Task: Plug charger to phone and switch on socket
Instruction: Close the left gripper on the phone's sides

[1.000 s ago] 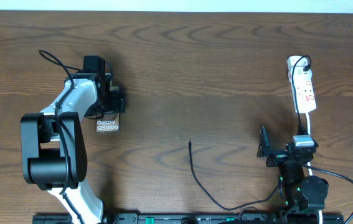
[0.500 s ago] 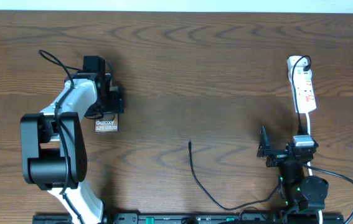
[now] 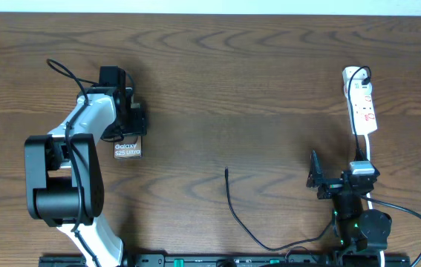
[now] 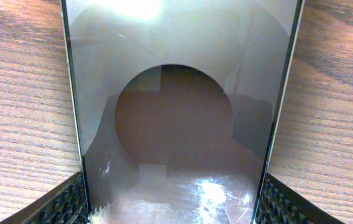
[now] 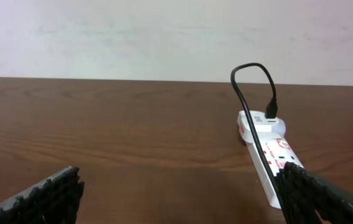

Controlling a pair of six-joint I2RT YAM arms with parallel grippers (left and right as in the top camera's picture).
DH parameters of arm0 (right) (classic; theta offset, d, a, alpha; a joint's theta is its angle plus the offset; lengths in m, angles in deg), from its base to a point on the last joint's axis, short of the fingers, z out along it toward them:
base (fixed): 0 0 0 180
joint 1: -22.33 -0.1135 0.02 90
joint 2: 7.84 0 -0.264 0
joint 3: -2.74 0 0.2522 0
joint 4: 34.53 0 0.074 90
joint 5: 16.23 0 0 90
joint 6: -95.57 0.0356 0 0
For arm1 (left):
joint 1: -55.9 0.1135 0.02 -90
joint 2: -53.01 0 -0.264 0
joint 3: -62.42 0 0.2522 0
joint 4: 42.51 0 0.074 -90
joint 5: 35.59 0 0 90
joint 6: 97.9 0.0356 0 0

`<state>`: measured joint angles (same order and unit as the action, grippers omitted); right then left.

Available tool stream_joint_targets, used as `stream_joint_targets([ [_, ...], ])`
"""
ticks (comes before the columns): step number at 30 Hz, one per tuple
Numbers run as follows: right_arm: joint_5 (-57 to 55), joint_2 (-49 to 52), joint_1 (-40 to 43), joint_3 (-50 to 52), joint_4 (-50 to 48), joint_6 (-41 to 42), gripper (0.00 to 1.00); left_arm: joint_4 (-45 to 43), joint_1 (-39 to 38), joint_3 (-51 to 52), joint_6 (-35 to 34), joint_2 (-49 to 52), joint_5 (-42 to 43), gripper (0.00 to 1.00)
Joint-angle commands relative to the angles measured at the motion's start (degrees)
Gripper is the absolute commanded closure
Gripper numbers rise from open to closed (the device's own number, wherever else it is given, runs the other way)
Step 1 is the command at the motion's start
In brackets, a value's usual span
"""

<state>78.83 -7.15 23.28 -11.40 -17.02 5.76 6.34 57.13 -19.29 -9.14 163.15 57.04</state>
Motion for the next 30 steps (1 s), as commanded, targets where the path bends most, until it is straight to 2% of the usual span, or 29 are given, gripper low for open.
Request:
stream_joint_targets([
  [1, -0.61, -0.31, -0.15, 0.07, 0.28, -0.66, 0.01, 0.59, -0.09, 0.22, 0.52, 1.73, -0.33, 0.39],
  [7, -0.61, -0.31, -0.15, 0.07, 0.28, -0.66, 0.01, 0.59, -0.09, 0.22, 0.55, 1.73, -0.33, 0.44],
  [13, -0.63, -0.31, -0.15, 0.07, 0.28, -0.66, 0.01, 0.61, -0.09, 0.22, 0.52, 1.73, -0.31, 0.54],
  [23, -0.61, -0.31, -0.15, 0.07, 0.28, -0.66, 0.01, 0.59, -0.09, 0.22, 0.52, 1.73, -0.33, 0.81],
  [25, -0.61, -0.31, -0.15, 0.07, 0.28, -0.66, 0.01, 0.59, -0.09, 0.22, 0.52, 1.73, -0.33, 0.91],
  [30, -0.61, -0.31, -0.15, 0.07, 0.28, -0.66, 0.01, 0.59, -0.09, 0.20, 0.50, 1.68, -0.31, 0.92],
])
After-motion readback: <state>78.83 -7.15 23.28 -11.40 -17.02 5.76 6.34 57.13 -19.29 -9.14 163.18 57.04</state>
